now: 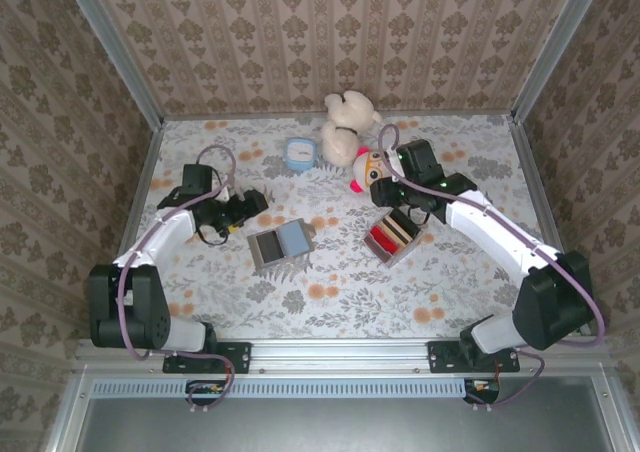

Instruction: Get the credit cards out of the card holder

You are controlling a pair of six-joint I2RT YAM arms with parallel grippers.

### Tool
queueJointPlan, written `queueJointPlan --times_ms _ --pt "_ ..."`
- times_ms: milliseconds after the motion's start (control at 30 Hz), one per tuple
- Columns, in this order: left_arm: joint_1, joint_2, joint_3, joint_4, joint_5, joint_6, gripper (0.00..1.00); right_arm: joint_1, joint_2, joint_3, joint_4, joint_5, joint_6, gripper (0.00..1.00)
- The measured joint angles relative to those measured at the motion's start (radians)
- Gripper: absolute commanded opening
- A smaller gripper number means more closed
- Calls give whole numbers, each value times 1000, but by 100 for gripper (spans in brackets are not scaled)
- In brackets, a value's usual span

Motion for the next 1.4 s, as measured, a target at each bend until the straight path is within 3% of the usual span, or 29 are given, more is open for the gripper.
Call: queueJointPlan --times_ms 133,300,467,733,900,1100,1400 --pt "-11 2 -41 14 -30 -44 83 35 128 18 97 -67 138 59" --pt "-11 3 -83 21 -93 -84 71 155 267 35 169 -102 230 59" --pt "-11 43 -127 53 -108 -126 46 264 404 129 219 -171 309 49" --pt "-12 95 -182 121 -96 -163 26 328 574 249 297 -332 407 36" --pt "-12 108 -186 148 -88 -172 22 352 660 338 295 -383 434 28" --pt "-12 109 -184 138 -92 -171 22 363 717 387 272 -399 445 26" --pt "-12 60 -173 137 -71 -165 28 362 756 415 224 -399 447 24"
